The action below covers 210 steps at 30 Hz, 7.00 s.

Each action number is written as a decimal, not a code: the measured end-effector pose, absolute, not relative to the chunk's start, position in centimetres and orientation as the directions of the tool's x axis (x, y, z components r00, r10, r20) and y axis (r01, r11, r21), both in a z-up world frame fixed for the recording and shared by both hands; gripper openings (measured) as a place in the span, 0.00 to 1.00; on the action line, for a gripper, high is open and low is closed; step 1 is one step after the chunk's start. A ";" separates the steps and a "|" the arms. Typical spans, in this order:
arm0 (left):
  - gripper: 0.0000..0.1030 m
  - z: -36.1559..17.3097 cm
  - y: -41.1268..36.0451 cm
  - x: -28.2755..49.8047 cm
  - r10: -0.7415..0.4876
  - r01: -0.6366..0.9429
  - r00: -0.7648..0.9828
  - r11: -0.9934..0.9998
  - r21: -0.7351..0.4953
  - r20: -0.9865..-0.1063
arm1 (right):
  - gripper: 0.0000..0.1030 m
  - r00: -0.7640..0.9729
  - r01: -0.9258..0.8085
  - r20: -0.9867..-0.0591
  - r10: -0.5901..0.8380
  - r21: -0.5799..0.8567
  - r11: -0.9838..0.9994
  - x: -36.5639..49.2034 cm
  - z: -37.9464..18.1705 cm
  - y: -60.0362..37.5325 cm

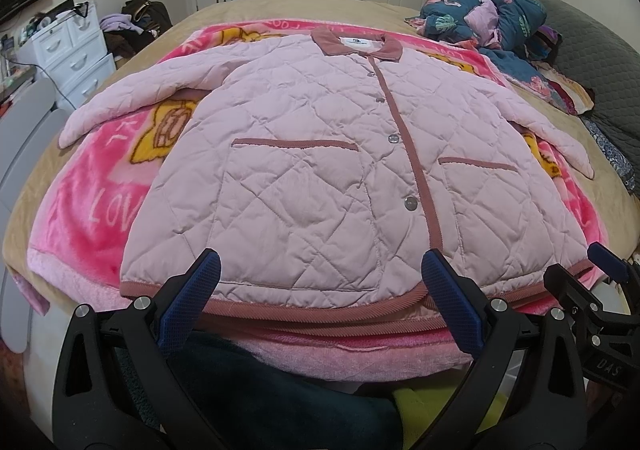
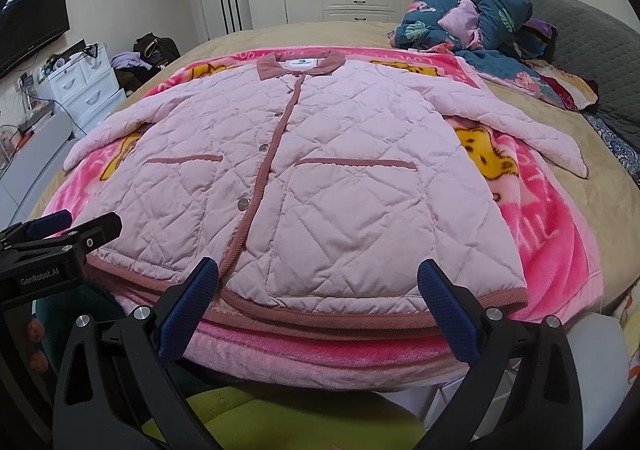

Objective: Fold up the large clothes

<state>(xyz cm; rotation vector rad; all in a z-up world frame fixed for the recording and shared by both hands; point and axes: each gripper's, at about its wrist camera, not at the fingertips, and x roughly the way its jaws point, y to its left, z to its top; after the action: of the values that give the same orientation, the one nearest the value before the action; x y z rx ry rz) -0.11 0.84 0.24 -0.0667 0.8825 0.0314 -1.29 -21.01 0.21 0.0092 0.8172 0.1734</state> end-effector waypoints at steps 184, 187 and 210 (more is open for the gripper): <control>0.91 4.1 13.1 30.2 -0.017 -0.317 0.644 0.903 -0.288 -0.765 | 0.19 0.817 -0.352 -0.362 0.449 0.304 0.885 37.6 12.1 -26.1; 0.91 3.4 13.6 30.3 -0.043 -0.308 0.649 0.898 -0.314 -0.760 | 0.19 0.806 -0.363 -0.382 0.452 0.284 0.888 37.7 10.4 -23.5; 0.91 -0.2 14.7 31.8 -0.230 -0.207 0.689 0.846 -0.491 -0.687 | 0.52 0.570 -0.524 -0.678 0.464 0.134 0.841 34.8 -3.9 -6.7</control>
<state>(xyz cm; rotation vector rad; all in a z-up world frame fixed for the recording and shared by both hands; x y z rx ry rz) 31.84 14.67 -0.18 -0.5786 0.8229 -0.0141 34.78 -6.68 -3.87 -0.0851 0.7700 0.5806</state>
